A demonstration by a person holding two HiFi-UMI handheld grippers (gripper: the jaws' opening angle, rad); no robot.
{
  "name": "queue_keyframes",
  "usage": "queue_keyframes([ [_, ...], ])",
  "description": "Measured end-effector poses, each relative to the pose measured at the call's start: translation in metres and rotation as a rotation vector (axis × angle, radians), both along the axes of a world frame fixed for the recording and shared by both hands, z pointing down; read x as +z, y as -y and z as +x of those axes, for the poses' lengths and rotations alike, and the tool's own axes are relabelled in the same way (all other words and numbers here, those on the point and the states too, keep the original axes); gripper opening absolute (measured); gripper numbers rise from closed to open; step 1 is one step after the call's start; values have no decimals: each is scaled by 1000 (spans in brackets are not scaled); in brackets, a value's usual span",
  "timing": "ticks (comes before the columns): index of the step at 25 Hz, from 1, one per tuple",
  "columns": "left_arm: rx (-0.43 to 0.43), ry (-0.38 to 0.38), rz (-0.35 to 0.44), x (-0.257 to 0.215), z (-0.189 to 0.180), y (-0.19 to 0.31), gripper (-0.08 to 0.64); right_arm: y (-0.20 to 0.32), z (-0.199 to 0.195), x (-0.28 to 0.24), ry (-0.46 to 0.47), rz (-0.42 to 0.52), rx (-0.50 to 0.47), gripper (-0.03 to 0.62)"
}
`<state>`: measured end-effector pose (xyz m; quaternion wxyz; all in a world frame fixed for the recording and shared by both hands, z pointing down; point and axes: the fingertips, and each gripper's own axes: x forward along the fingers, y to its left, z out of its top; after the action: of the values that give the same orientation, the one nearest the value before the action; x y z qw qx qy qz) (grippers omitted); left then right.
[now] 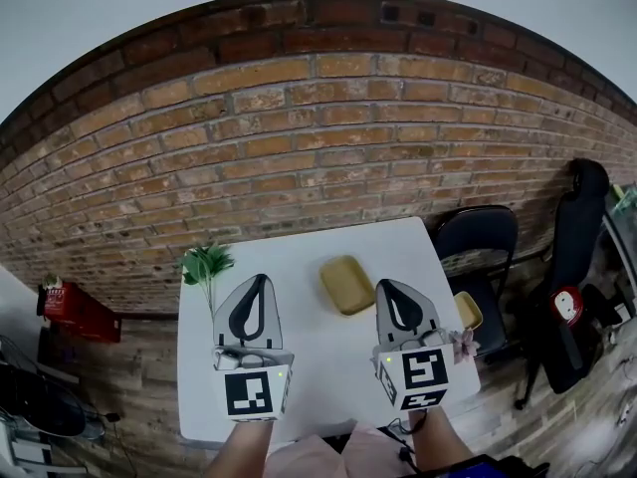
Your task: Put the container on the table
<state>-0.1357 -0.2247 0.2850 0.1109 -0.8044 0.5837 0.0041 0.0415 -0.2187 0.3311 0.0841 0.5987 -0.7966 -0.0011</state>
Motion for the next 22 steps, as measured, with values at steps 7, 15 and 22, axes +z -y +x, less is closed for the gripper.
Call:
queue_keyframes([
  [7,5,11,10,-2,2,-3,11,-2,1,-3,-3,8,-2,-2],
  [15,4,-40,12,-5,4,-2,11,1,-1,1,-6,-5,-11,-2],
  [22,-21,11,-1,3,-5,1,9,3,-3,3,-6,-12,-17,-2],
])
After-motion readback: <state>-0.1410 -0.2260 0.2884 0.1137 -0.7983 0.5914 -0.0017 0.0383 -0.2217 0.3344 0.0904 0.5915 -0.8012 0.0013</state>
